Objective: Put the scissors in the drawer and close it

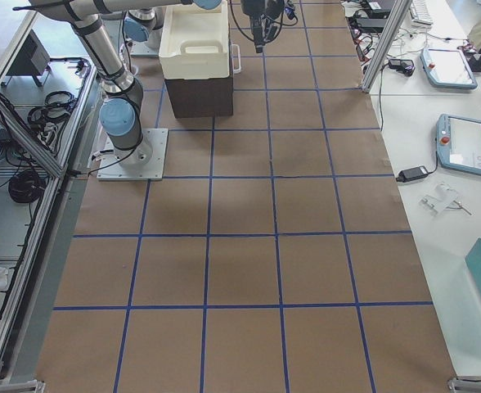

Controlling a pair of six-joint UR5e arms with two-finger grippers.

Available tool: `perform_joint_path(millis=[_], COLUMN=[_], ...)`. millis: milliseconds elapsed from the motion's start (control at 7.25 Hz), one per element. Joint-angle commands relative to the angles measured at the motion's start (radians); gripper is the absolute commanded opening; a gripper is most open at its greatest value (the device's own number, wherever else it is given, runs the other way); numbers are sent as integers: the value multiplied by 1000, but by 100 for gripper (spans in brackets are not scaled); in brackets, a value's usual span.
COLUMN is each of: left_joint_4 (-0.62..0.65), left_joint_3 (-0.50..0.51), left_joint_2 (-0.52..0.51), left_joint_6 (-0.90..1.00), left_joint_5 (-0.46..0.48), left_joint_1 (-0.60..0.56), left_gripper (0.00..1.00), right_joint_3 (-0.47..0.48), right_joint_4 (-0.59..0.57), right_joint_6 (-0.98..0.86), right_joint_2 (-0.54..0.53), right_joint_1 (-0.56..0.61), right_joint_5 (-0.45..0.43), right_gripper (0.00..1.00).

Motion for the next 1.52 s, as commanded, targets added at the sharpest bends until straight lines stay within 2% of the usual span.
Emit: perform_joint_path(millis=[0, 138, 414, 690, 828, 966, 1379], left_joint_4=[92, 98, 141, 143, 152, 213, 213], left_joint_3=[10, 11, 2, -25, -56, -65, -172], left_joint_2=[77, 117, 178, 233, 264, 293, 358], left_joint_6=[195, 270, 284, 419, 448, 505, 490], left_joint_5=[62, 68, 74, 84, 81, 108, 95], left_joint_1=[57, 99, 190, 253, 276, 301, 304], left_gripper=[100, 100, 100, 100, 100, 100, 100], right_joint_3=[0, 0, 0, 0, 0, 0, 0], right_joint_4=[0, 0, 1, 1, 1, 1, 1], right_joint_6=[0, 0, 0, 0, 0, 0, 0], right_joint_2=[1, 1, -1, -1, -1, -1, -1], right_joint_1=[0, 0, 0, 0, 0, 0, 0], right_joint_5=[0, 0, 0, 0, 0, 0, 0], right_gripper=[100, 100, 100, 100, 100, 100, 100])
